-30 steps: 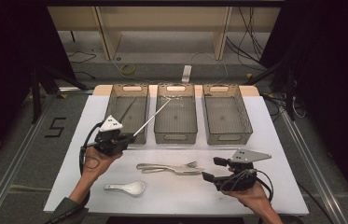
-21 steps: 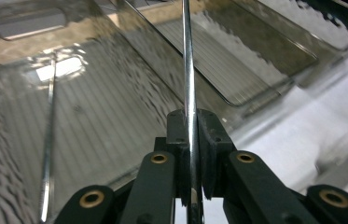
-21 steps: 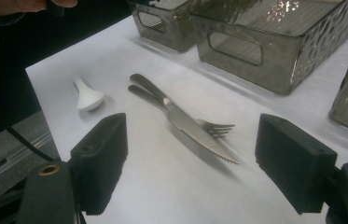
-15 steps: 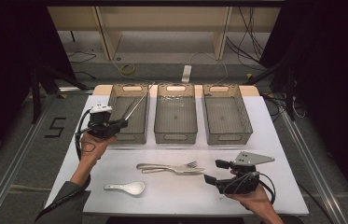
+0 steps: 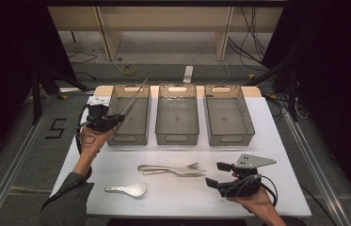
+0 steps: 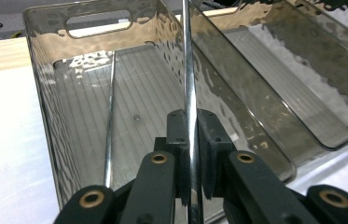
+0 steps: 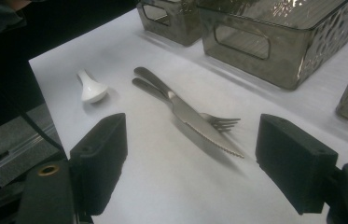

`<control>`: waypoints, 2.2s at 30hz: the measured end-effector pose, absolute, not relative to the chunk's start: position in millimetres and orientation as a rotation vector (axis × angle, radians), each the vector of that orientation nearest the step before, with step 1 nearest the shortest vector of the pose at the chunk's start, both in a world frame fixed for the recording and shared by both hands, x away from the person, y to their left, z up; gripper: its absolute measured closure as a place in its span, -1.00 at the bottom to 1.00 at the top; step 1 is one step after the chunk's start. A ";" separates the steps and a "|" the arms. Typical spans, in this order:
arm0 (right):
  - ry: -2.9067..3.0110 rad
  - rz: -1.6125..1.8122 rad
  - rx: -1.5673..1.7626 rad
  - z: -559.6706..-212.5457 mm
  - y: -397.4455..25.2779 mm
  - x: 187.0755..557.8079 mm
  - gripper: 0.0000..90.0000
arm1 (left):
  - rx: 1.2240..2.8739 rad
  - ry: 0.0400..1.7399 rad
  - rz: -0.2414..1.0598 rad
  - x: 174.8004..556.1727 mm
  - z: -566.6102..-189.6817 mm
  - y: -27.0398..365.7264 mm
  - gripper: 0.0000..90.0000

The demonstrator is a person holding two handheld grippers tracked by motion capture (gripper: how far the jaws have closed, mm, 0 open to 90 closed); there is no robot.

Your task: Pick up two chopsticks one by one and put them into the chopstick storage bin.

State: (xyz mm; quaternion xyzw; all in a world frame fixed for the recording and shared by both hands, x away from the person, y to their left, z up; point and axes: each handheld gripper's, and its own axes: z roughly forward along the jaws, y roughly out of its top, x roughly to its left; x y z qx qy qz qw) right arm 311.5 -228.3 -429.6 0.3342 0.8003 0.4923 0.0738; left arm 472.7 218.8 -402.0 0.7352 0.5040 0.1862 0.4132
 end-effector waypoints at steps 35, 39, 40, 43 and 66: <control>2.432 1.467 0.982 -429.6 -227.6 310.3 -0.44 | 1.933 1.350 0.435 485.0 -411.6 216.0 -0.04; 2.432 1.467 0.985 -429.2 -227.6 309.5 -0.44 | 1.946 1.273 0.399 468.8 -405.8 217.5 -0.22; 2.432 1.463 0.982 -429.1 -227.5 309.5 -0.44 | 1.955 1.262 0.400 465.4 -403.9 218.2 -0.25; 2.426 1.461 0.975 -428.4 -226.8 308.7 -0.44 | 1.940 1.224 0.384 453.1 -399.1 220.4 -0.32; 2.401 1.453 0.971 -428.6 -225.8 307.5 -0.45 | 2.184 1.000 0.227 412.9 -403.8 198.3 -0.58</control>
